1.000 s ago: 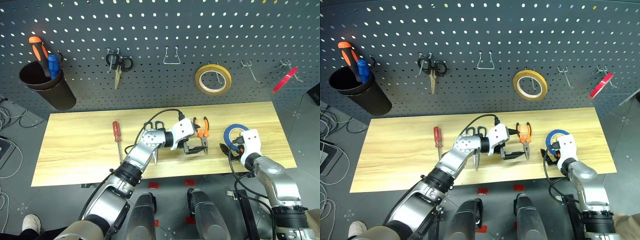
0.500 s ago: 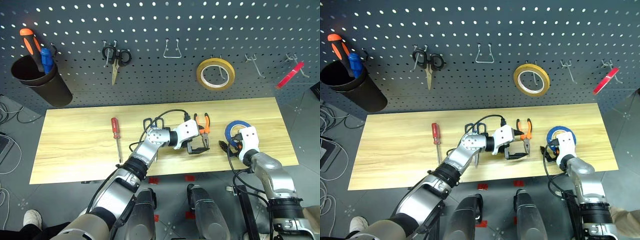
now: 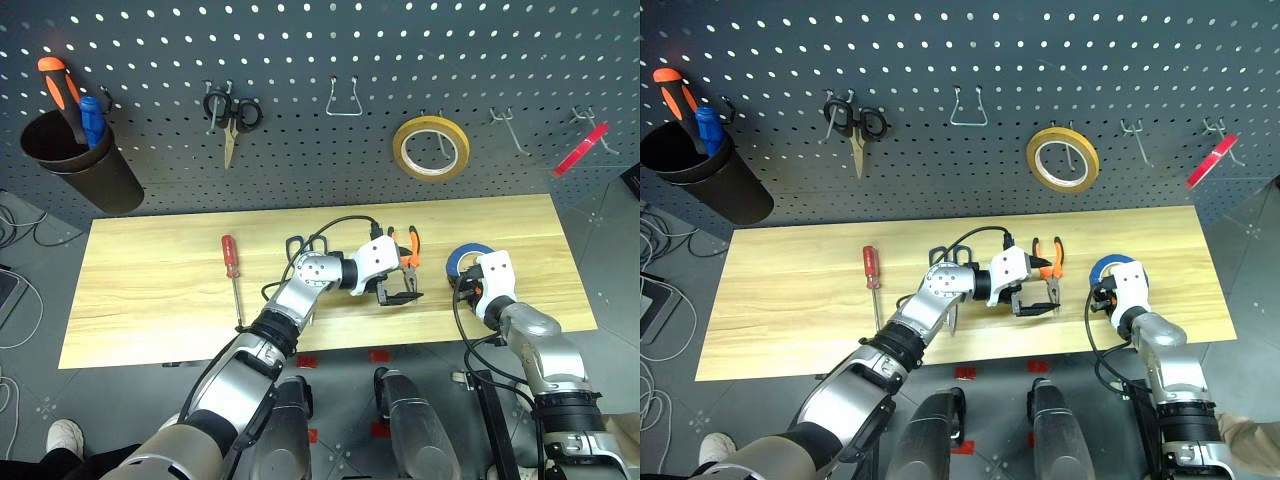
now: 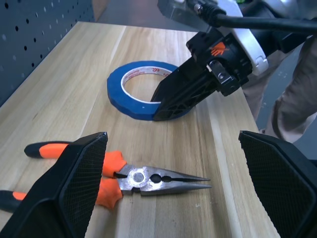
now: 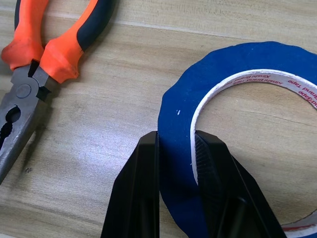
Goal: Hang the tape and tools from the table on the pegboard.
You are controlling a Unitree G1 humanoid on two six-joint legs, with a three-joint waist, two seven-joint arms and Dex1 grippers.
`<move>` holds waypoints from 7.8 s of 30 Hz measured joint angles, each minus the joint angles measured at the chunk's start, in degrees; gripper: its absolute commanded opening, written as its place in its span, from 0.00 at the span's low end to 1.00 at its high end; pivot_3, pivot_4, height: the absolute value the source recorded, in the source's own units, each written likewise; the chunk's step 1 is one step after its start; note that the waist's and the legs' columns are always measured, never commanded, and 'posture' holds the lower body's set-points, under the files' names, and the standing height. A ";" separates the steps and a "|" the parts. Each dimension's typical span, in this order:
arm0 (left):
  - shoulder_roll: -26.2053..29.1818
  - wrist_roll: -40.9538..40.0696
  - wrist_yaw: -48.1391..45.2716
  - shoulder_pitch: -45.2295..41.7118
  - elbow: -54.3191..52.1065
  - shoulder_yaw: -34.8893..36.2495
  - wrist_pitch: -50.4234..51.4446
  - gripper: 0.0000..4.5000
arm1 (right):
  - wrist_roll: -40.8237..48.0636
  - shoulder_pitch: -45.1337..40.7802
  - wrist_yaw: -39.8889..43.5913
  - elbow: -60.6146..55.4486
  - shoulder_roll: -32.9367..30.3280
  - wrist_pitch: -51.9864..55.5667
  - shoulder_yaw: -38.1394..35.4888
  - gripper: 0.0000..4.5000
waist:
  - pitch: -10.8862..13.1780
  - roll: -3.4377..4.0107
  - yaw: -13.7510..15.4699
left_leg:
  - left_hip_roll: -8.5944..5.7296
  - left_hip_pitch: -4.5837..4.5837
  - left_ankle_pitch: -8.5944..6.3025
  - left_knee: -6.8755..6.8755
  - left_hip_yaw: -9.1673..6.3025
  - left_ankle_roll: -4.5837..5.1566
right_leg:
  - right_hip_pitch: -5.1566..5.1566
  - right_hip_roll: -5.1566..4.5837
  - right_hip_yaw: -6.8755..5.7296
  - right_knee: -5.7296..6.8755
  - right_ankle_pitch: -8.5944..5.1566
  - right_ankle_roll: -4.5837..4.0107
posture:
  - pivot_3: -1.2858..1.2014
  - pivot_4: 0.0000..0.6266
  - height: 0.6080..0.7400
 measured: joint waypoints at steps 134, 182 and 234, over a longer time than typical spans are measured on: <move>17.14 -22.20 16.47 40.12 -68.38 14.57 43.48 1.00 | -1.70 1.46 -0.83 -26.83 3.16 15.10 11.12 0.48 | -3.89 0.41 0.08 | -0.69 -0.89 0.46 -0.05 -1.67 -0.41 | -0.14 -0.78 -1.46 -0.08 -0.05 0.06 | 0.57 0.36 1.00; 10.62 -15.45 33.53 17.44 -51.35 19.10 32.89 1.00 | -7.88 -41.97 -25.12 35.67 27.17 -49.33 4.46 0.48 | -12.17 -0.32 3.59 | -0.81 -0.82 0.63 -0.13 -1.40 -0.58 | -0.13 -0.72 -1.60 0.01 -0.01 -0.02 | 0.62 0.33 1.00; 1.43 2.79 50.12 30.80 -43.65 3.80 53.13 1.00 | 1.62 6.75 24.41 -20.01 -7.09 -24.38 17.18 1.00 | -4.27 -0.08 0.09 | -0.83 0.10 0.30 -0.01 -1.74 0.10 | 1.03 -0.77 -1.49 -0.10 -0.09 -0.05 | 0.52 0.69 1.00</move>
